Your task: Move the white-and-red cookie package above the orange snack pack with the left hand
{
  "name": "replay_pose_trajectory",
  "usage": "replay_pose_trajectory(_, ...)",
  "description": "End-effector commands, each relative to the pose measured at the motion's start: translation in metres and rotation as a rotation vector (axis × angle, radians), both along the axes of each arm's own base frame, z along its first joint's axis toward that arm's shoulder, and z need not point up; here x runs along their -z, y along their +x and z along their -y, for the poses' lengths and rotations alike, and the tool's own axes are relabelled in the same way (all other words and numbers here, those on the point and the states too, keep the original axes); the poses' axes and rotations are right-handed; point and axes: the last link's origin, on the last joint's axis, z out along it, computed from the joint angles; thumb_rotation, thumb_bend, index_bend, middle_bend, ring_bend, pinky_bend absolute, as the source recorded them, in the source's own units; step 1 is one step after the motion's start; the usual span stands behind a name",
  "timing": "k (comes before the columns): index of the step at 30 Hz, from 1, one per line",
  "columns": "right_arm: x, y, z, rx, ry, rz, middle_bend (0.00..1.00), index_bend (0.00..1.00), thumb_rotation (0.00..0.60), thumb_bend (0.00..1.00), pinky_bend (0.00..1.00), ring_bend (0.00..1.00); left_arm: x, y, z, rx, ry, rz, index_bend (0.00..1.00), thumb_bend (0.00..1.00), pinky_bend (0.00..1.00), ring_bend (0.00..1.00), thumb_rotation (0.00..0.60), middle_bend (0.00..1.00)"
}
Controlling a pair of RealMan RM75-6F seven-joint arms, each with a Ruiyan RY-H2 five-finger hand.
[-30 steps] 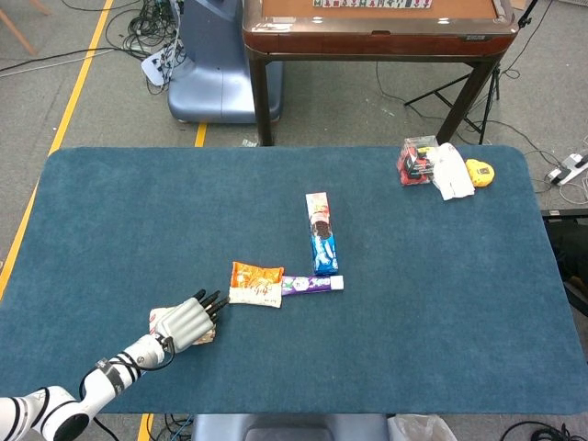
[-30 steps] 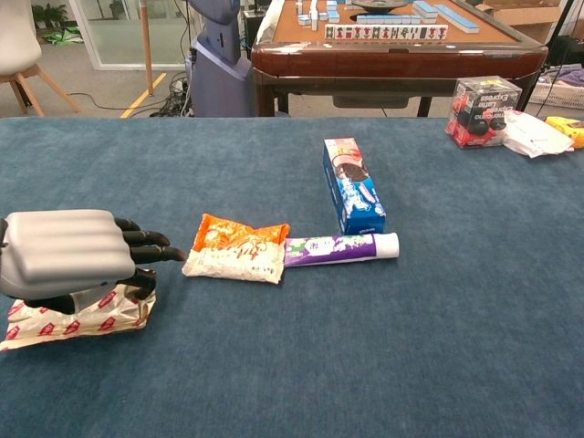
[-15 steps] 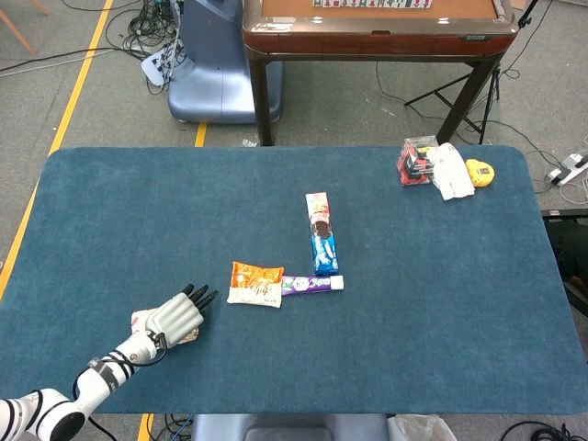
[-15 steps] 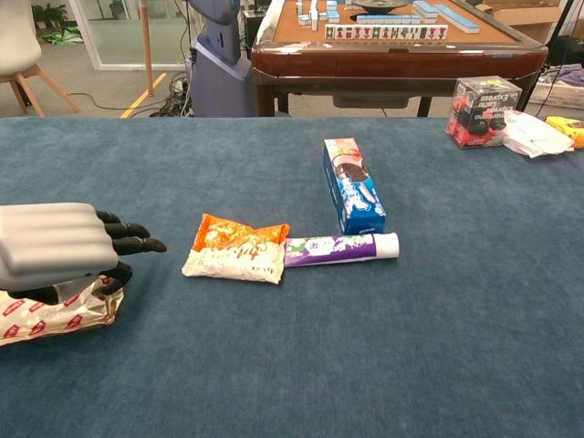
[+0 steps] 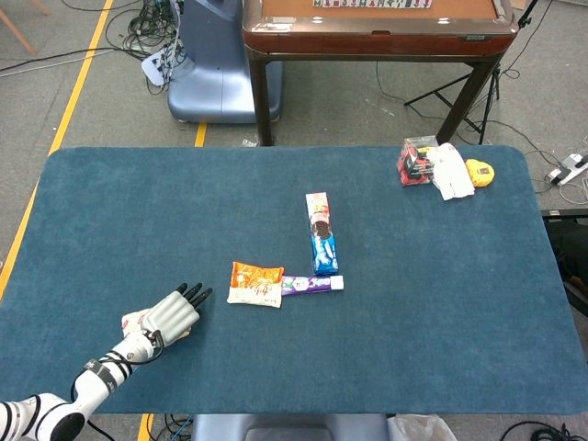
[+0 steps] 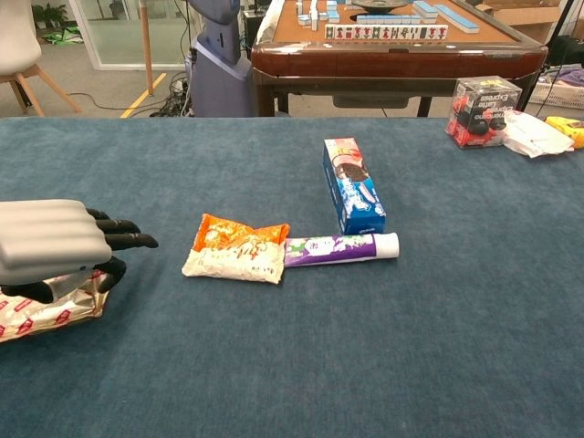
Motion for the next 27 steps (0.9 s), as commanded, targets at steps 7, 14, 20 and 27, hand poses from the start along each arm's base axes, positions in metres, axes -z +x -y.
replay_pose_trajectory(7,0.0,0.004,0.0,-0.012,0.0,-0.001,0.3,0.32,0.6,0.28,0.32,0.17,-0.012,0.021,0.007,-0.131,-0.025,0.172,0.02,0.52,0.2,0.0,0.6,0.0)
replay_pose_trajectory(14,0.0,0.007,-0.001,-0.019,-0.002,-0.001,0.3,0.32,0.6,0.28,0.32,0.17,-0.019,0.017,0.011,-0.212,0.011,0.184,0.0,0.16,0.2,0.0,0.6,0.0)
replay_pose_trajectory(20,0.0,0.01,-0.001,-0.025,-0.002,-0.001,0.3,0.32,0.6,0.28,0.32,0.17,-0.023,0.004,0.013,-0.271,0.043,0.148,0.0,0.11,0.15,0.0,0.6,0.0)
replay_pose_trajectory(27,0.001,0.01,0.0,-0.024,0.003,0.0,0.3,0.32,0.6,0.28,0.32,0.17,-0.02,-0.016,0.017,-0.339,0.048,0.114,0.0,0.11,0.15,0.0,0.6,0.0)
